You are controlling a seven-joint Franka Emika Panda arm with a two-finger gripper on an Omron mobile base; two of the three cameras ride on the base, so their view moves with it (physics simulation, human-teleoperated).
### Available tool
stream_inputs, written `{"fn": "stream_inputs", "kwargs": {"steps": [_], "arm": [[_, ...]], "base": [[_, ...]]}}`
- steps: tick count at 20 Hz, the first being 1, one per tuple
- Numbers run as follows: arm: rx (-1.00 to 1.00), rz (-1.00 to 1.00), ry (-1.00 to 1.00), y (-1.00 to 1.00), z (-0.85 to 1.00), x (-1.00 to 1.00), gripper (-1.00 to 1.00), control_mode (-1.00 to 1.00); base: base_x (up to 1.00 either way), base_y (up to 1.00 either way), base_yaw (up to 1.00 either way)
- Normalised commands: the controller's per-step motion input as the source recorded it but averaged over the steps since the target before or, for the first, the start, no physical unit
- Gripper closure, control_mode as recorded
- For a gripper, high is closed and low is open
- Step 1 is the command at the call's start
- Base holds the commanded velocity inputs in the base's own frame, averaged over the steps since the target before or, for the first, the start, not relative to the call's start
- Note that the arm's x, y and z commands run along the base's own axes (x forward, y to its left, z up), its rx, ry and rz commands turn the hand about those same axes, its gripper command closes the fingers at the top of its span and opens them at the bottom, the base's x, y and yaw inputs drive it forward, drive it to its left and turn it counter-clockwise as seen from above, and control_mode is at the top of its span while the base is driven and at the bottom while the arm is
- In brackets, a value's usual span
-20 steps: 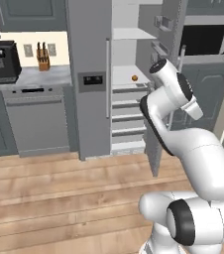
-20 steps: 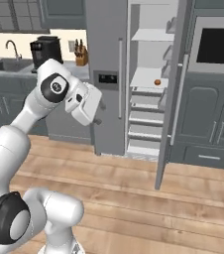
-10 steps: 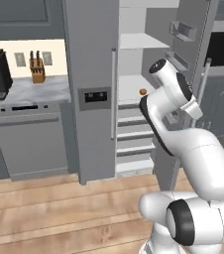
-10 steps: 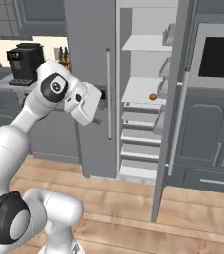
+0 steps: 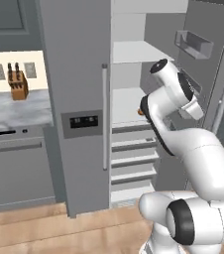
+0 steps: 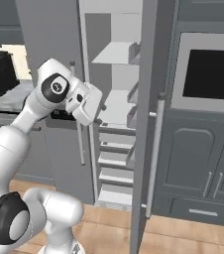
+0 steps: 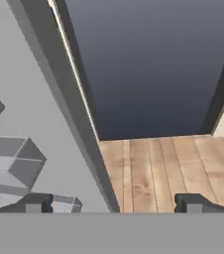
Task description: Place the cold items (onion and tangerine) from the fridge in one tupperware on the dining counter. Place the warm items (hot dog and kebab skewer) in the stove area in another tupperware.
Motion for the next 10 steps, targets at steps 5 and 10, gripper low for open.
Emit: {"fn": "stream_inputs", "kwargs": {"steps": [5, 10], "arm": [[0.00, 0.00, 0.00, 0.00, 0.00, 0.00, -1.00, 1.00], [0.00, 0.00, 0.00, 0.00, 0.00, 0.00, -1.00, 1.00]], "base": [[0.96, -0.13, 0.00], [0.67, -0.01, 0.00]]}}
